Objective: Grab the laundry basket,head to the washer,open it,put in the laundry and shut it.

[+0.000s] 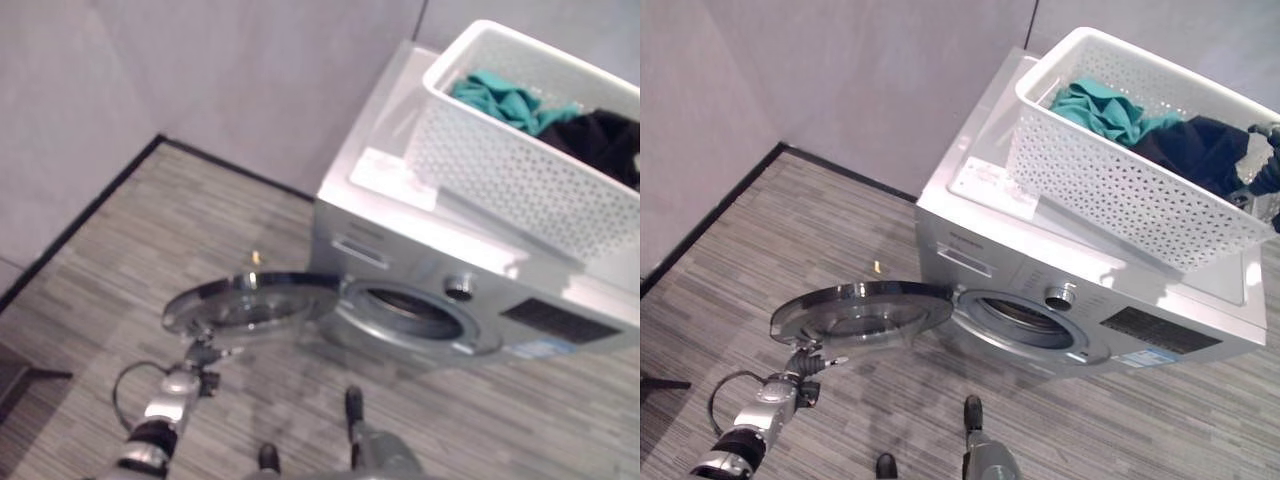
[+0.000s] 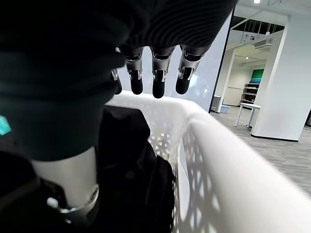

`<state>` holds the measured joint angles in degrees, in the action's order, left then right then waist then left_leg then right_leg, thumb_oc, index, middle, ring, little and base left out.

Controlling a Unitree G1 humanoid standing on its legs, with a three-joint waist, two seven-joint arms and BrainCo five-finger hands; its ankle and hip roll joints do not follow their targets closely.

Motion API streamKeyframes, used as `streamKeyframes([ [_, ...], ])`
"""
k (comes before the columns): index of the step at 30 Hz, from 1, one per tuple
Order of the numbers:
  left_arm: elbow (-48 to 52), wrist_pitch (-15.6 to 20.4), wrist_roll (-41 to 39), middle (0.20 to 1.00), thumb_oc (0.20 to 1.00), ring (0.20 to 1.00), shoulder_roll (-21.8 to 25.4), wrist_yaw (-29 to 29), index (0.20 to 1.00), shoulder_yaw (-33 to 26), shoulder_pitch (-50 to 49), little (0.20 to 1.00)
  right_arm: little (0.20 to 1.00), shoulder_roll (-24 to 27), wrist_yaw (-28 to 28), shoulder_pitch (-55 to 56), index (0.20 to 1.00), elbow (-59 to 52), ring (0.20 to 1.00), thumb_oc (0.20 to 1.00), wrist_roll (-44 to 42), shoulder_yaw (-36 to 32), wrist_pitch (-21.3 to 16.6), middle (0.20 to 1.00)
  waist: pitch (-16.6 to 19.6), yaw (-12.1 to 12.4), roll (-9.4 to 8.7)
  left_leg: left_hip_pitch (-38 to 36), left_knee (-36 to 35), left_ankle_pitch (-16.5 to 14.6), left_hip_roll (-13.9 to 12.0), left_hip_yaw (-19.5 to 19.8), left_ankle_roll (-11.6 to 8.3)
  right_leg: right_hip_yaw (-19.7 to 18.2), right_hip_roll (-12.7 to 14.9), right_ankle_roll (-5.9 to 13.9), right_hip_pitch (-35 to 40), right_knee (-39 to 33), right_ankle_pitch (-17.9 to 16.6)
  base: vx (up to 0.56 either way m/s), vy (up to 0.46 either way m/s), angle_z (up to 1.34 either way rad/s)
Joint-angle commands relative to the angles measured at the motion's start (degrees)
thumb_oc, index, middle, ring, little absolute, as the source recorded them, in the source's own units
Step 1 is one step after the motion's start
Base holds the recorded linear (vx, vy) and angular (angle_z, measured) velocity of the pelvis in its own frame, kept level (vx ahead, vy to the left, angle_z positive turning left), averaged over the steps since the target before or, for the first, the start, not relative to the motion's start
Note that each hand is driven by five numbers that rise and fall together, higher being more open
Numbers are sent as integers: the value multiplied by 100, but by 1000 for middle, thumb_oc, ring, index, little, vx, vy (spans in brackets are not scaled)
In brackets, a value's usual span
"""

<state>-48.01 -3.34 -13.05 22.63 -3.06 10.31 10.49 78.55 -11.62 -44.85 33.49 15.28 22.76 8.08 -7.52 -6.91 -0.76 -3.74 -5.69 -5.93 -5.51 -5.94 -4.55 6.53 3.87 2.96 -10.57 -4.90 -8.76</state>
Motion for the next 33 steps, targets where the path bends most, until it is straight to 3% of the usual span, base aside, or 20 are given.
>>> streamKeyframes([
  [1,-258,121,-148,1000,1000,1000,-405,343,1000,765,575,1000,1000,166,53,-482,1000,167,1000,1000,-13,-77,62,1000,88,-100,101,-396,104,-62,-644,-191,-125,27,311,431,-800,1271,615,-29,-51,-2],
  [10,-371,185,-377,1000,1000,1000,-394,228,1000,887,845,1000,1000,-576,96,-973,1000,1076,1000,1000,-282,475,62,1000,-179,-27,204,-128,189,157,-725,-153,-172,78,301,368,-1123,1510,721,-30,-46,-2],
  [22,-631,213,-530,1000,1000,1000,-430,135,1000,928,950,1000,1000,-1073,80,-1785,1000,2024,1000,1000,-248,1295,20,1000,-312,96,252,145,142,565,-859,-58,-270,210,238,272,-1385,1633,796,-13,-53,4],
  [24,-628,234,-603,1000,1000,1000,-415,100,1000,887,899,1000,1000,-1138,82,-1910,1000,1991,1000,1000,-237,1428,7,1000,-301,119,249,181,138,748,-923,-44,-307,253,199,250,-1404,1631,819,11,-70,-1],
  [30,-841,188,-599,1000,1000,1000,-516,115,1000,875,862,1000,1000,-1203,93,-2249,1000,1461,1000,1000,-292,1677,-58,1000,-164,111,149,148,229,756,-1085,-103,-321,281,75,192,-1304,1612,870,44,-28,-4],
  [33,-950,182,-508,1000,1000,1000,-545,208,1000,963,795,1000,1000,-964,22,-2346,1000,896,1000,1000,-433,1783,-105,1000,-13,74,12,39,237,750,-1163,-126,-336,324,23,206,-1123,1539,864,81,7,2],
])
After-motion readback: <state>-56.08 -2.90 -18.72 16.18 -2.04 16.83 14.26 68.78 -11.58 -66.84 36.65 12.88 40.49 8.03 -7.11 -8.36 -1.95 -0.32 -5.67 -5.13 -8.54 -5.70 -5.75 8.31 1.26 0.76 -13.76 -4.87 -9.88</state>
